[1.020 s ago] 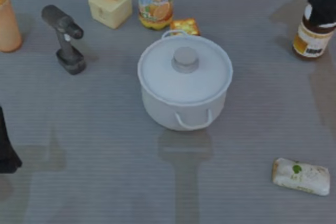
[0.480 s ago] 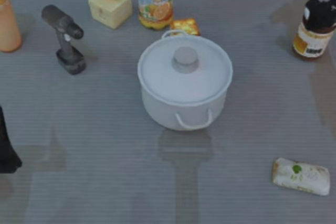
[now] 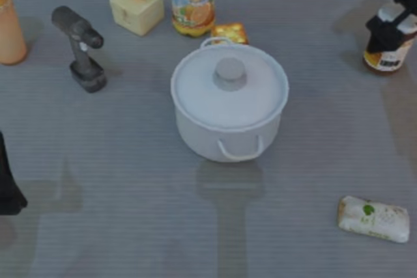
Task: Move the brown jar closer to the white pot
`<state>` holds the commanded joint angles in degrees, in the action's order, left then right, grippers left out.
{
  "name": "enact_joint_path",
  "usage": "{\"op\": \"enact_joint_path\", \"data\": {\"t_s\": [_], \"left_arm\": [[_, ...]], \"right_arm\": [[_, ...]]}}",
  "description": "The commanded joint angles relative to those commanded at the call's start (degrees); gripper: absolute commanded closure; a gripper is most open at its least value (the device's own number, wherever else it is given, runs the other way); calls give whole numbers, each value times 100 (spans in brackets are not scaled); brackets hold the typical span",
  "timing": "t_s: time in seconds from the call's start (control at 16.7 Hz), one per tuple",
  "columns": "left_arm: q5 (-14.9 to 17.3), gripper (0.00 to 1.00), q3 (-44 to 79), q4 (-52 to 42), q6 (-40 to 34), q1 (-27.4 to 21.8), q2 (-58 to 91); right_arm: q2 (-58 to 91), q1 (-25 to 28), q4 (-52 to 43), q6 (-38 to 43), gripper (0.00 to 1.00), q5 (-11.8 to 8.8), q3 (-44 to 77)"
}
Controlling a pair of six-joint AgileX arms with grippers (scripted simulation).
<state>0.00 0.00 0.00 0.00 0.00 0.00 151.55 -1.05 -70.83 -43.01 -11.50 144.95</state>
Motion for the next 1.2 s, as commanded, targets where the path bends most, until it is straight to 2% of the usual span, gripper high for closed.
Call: {"op": "enact_joint_path", "data": {"t_s": [0.24, 1.02, 1.2], "left_arm": [[0, 0, 0, 0, 0, 0, 0], [0, 0, 0, 0, 0, 0, 0], [0, 0, 0, 0, 0, 0, 0]], "right_arm": [[0, 2, 20, 2, 0, 0, -20], [0, 2, 20, 2, 98, 0, -20], [0, 2, 20, 2, 100, 0, -20]]}}
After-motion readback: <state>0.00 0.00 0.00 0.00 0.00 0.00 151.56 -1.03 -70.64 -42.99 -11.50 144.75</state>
